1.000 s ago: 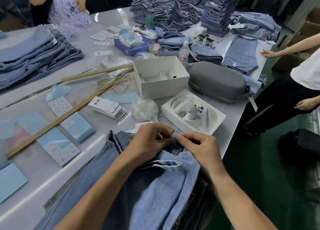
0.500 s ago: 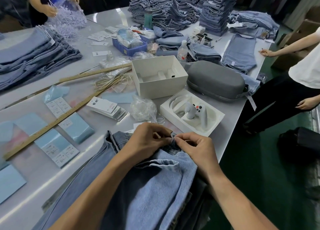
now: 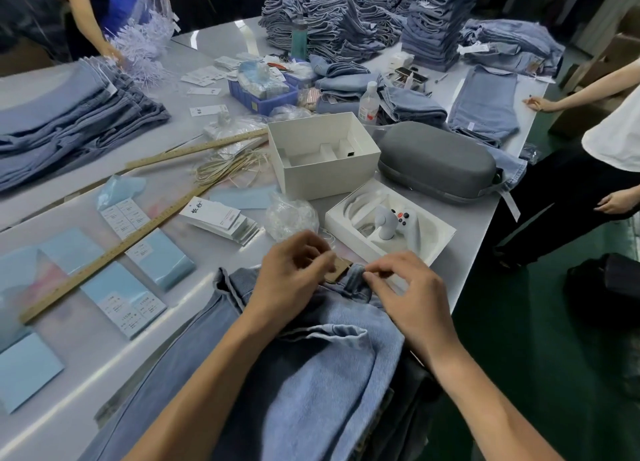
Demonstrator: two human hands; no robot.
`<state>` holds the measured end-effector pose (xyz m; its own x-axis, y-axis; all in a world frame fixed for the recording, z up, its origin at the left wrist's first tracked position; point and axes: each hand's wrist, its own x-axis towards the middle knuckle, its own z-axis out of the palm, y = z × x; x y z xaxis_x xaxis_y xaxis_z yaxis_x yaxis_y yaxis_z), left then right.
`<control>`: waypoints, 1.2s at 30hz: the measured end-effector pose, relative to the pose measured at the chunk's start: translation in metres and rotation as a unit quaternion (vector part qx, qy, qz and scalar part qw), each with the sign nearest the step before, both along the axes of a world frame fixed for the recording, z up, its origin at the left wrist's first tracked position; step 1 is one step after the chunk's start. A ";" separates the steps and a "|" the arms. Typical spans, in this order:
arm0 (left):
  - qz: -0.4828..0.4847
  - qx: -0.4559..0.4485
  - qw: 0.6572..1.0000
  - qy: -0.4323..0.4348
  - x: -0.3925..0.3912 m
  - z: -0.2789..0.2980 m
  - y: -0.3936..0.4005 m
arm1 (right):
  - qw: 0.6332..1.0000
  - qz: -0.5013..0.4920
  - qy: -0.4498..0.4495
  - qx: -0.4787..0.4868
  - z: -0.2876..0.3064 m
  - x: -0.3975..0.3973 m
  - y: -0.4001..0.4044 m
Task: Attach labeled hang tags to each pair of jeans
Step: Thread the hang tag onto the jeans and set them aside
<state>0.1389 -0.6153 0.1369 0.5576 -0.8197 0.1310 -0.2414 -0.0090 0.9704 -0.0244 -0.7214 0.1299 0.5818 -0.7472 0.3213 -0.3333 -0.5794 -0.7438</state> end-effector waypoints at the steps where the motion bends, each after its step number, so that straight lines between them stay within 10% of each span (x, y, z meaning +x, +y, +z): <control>1: 0.026 -0.045 0.998 0.037 0.001 0.003 0.005 | 0.999 0.002 0.002 -0.054 0.001 -0.001 -0.003; 8: 0.051 -0.232 0.964 0.120 0.020 0.043 0.021 | 0.999 0.013 -0.004 0.033 0.010 -0.009 -0.023; 21: 0.022 -0.253 0.950 0.182 -0.001 0.057 -0.001 | 0.994 0.060 0.079 0.054 0.009 -0.009 -0.016; 29: 0.049 -0.239 0.953 0.180 -0.003 0.051 -0.008 | 0.949 0.007 0.095 -0.300 0.039 -0.016 0.013; 36: 0.061 -0.249 0.957 0.136 0.008 0.051 -0.004 | 0.978 0.098 0.159 -0.094 0.039 -0.035 0.049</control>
<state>0.1467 -0.6195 0.1875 0.7136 -0.6203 0.3255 -0.0062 0.4590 0.8884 -0.0590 -0.6729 0.1687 0.8002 -0.5573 0.2217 -0.3998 -0.7712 -0.4955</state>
